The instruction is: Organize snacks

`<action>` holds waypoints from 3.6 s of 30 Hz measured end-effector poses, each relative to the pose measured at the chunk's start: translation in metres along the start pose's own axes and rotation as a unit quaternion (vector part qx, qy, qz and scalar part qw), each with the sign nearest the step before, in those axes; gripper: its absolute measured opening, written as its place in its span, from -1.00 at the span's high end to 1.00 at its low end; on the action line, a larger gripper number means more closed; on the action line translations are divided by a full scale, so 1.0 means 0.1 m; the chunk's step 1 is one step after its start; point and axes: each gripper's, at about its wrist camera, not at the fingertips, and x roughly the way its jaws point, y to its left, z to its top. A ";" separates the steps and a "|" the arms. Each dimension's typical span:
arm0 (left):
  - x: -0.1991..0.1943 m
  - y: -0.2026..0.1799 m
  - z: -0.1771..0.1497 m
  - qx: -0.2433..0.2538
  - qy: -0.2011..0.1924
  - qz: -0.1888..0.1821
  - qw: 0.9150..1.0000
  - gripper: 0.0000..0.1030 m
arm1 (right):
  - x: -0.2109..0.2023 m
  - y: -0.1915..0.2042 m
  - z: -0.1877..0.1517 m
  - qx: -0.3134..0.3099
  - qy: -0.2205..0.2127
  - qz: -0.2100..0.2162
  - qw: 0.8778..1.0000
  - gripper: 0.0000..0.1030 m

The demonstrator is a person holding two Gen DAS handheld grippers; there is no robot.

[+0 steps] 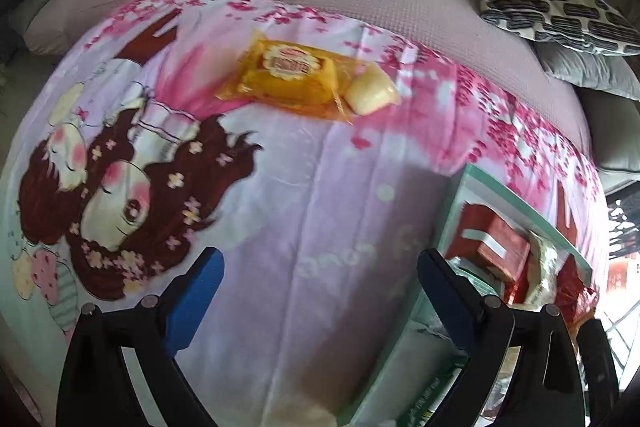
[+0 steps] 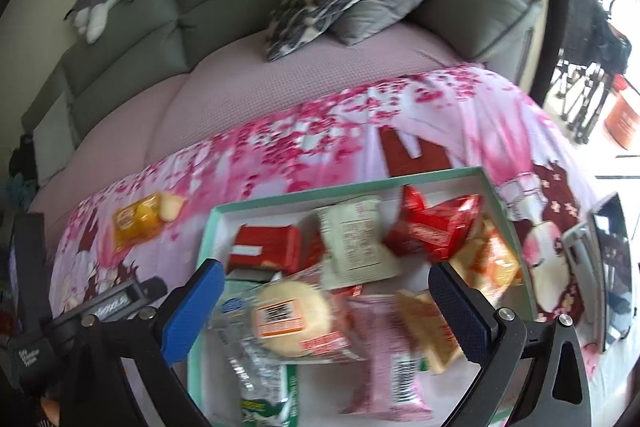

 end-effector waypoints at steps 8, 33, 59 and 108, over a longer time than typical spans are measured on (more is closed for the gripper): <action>0.02 0.35 0.19 -0.021 -0.004 0.010 1.000 -0.89 | 0.13 0.49 -0.17 -0.057 0.020 0.030 0.998 -1.00; 0.08 1.14 0.78 -0.071 -0.014 -0.005 0.997 -0.89 | 0.46 1.09 0.11 -0.070 0.016 0.055 0.996 -1.00; 0.63 0.66 1.53 -0.026 0.053 -0.075 0.995 -0.89 | 1.93 1.88 0.79 -0.059 0.171 0.106 0.978 -0.22; 0.65 0.58 1.13 -0.041 0.058 -0.115 0.991 -0.43 | 1.72 1.64 0.64 -0.056 0.164 0.068 0.982 0.09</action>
